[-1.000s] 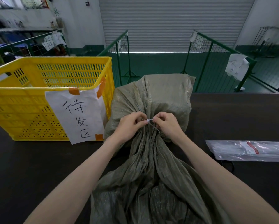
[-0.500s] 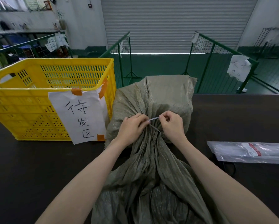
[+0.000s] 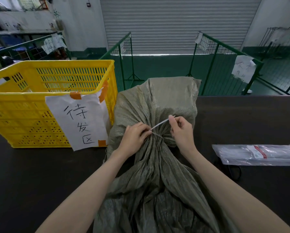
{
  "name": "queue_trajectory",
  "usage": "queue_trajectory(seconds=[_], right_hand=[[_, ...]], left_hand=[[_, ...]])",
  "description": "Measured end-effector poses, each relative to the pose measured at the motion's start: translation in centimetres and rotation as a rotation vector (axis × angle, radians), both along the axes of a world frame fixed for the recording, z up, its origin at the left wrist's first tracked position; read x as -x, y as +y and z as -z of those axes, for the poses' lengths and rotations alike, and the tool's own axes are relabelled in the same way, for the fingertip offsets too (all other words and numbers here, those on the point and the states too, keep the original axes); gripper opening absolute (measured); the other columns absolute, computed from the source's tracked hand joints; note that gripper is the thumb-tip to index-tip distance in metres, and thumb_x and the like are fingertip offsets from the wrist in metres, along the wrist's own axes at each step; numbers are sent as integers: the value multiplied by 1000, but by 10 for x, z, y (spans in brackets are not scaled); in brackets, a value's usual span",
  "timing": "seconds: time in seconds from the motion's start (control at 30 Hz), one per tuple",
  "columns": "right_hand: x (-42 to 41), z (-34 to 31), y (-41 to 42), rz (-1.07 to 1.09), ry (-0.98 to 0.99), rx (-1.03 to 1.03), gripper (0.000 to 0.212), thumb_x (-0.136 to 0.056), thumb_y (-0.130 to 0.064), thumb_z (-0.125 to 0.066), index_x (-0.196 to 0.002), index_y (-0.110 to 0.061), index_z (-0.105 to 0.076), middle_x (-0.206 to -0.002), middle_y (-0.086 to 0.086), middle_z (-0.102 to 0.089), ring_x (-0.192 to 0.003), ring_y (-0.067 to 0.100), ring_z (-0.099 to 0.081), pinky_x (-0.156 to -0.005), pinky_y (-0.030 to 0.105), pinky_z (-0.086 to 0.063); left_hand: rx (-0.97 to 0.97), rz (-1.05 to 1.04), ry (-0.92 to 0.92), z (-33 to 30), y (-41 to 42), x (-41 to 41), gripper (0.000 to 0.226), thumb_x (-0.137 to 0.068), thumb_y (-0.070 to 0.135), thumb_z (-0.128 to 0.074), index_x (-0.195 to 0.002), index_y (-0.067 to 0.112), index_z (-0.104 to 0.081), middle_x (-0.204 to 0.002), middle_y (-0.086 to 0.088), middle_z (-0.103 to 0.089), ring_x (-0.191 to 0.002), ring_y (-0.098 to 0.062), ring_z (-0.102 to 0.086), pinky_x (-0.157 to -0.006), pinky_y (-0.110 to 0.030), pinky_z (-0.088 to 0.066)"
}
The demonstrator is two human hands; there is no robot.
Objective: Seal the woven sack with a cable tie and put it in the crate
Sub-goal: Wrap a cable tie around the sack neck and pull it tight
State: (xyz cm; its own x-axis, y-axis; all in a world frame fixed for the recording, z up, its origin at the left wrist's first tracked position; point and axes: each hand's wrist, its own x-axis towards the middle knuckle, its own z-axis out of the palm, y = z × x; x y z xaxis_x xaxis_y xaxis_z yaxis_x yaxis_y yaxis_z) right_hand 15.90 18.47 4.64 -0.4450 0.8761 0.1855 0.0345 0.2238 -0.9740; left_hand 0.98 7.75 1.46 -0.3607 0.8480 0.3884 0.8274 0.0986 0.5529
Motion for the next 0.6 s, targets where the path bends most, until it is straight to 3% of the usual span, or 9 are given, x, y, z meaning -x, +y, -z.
queue_trajectory(seconds=[0.17,0.33,0.6], right_hand=[[10,-2,-11,-112,-262,-232,41,-97,-27,-49,-67,-2,-62,-51,-1,-47,-49,10,-43,-56,28,-33],[10,-2,-15,-31,-193,-306,44,-97,-18,-48,-62,6,-56,-44,-6,-39,-42,3,-42,-47,15,-30],[-6,-18,-3,77,-114,-383,47,-98,-20,-46,-60,7,-49,-47,-1,-38,-45,9,-32,-49,25,-27]], left_hand=[[-15,-54,105,-1,-3,-9,16,-93,30,-58,-96,18,-68,-88,8,-60,-86,-13,-58,-72,-32,-32],[-86,-78,32,5,-5,-14,15,-92,32,-59,-95,20,-68,-87,12,-58,-72,-6,-52,-72,-36,-39],[-116,-110,-38,27,-4,-20,16,-92,32,-59,-94,20,-69,-87,11,-60,-69,-6,-52,-68,-39,-46]])
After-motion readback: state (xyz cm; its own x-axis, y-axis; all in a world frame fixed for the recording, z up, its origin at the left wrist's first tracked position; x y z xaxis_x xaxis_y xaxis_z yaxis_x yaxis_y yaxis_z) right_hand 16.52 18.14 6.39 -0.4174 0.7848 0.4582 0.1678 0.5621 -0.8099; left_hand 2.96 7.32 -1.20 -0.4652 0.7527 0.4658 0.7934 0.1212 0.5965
